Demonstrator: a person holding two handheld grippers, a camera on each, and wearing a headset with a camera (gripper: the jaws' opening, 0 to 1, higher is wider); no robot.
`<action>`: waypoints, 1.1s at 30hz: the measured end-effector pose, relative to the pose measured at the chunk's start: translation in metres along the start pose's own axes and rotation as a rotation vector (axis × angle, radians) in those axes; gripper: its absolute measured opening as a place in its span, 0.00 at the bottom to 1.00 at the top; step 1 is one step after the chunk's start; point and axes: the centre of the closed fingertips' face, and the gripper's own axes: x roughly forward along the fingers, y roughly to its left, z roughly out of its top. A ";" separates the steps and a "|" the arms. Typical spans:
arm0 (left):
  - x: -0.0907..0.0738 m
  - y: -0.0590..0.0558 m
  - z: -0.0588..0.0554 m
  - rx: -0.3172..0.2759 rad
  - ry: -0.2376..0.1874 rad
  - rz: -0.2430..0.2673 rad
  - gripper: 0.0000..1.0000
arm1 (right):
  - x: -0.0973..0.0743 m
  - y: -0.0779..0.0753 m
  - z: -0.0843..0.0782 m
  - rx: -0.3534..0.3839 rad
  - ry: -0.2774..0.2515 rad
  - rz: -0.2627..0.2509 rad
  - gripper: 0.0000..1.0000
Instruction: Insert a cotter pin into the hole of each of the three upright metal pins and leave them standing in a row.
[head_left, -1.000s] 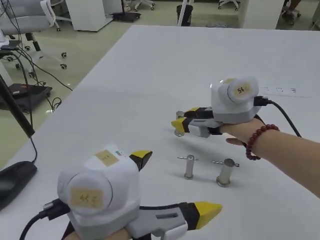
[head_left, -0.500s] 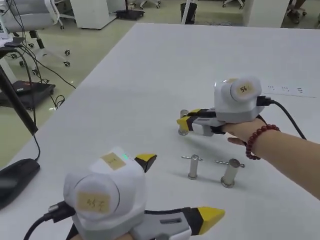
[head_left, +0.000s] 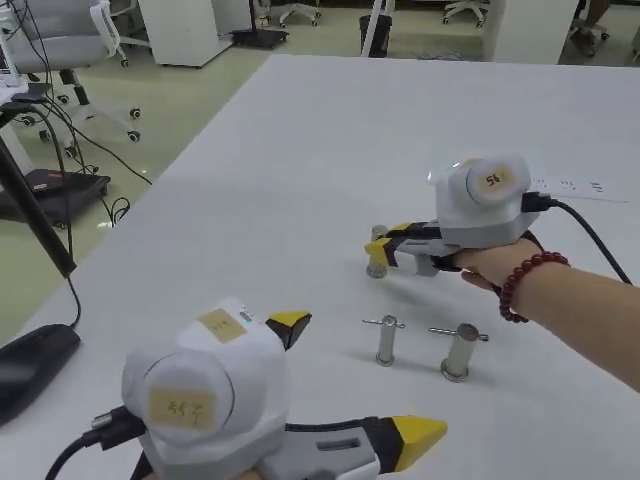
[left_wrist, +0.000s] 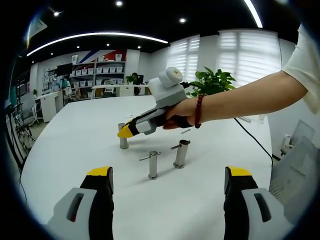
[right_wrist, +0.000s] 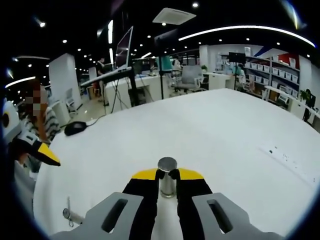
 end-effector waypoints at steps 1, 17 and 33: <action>0.000 0.000 0.001 -0.001 -0.001 0.001 0.92 | -0.002 -0.001 0.000 -0.002 -0.001 -0.001 0.13; -0.006 -0.005 0.004 -0.014 0.006 -0.005 0.92 | -0.056 -0.012 -0.021 -0.015 0.026 -0.039 0.13; -0.011 -0.017 0.014 0.018 -0.002 -0.018 0.90 | -0.128 -0.020 -0.052 -0.011 0.042 -0.081 0.13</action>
